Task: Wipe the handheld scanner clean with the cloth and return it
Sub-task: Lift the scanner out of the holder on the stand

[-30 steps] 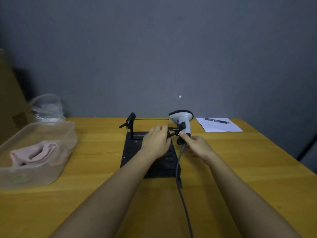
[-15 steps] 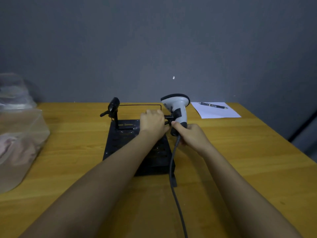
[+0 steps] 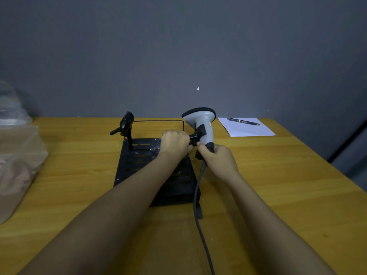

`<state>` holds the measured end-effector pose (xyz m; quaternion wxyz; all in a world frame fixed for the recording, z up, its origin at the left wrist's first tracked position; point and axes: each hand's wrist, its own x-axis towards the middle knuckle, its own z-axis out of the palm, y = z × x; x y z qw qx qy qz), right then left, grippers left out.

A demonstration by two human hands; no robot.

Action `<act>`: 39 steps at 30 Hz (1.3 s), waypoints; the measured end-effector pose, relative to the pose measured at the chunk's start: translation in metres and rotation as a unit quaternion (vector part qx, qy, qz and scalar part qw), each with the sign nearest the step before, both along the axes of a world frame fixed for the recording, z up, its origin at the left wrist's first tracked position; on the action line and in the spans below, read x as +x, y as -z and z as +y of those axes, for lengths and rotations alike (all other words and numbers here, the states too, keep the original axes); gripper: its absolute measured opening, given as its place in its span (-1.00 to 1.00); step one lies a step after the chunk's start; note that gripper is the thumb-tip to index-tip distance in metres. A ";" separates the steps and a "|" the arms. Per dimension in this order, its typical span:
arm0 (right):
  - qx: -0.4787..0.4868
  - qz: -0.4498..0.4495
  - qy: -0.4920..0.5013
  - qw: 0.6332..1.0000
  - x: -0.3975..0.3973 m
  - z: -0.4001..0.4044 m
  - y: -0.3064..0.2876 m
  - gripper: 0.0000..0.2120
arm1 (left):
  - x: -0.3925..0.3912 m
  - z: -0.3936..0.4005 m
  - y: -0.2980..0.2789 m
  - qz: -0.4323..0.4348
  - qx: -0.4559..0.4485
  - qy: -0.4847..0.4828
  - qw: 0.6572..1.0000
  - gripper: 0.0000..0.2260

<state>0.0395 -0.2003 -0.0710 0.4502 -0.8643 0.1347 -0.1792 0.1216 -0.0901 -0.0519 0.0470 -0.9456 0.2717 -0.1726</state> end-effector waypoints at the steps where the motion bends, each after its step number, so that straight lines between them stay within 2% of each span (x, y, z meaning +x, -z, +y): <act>1: -0.001 -0.001 0.001 1.000 0.000 0.000 0.001 -0.57 | 0.000 0.000 0.001 0.001 0.002 0.003 1.000 -0.70; 13: 0.006 0.007 0.003 1.000 -0.001 0.000 -0.002 -0.57 | 0.005 0.000 0.007 0.005 0.023 0.026 0.999 -0.71; 20: 0.023 -0.013 0.020 0.999 -0.005 0.008 -0.001 -0.63 | -0.002 0.004 -0.001 0.009 0.017 0.024 1.000 -0.73; 30: -0.027 -0.042 0.072 0.996 -0.015 0.000 -0.023 -0.62 | -0.007 0.008 -0.015 -0.004 0.019 0.012 1.000 -0.65; 36: 0.009 -0.083 0.049 0.995 -0.023 -0.002 -0.026 -0.61 | -0.013 0.021 -0.014 0.017 -0.035 0.024 0.999 -0.40; 39: 0.024 -0.106 0.019 0.994 -0.027 0.000 -0.033 -0.62 | -0.022 0.034 -0.027 0.125 -0.171 0.052 0.976 -0.52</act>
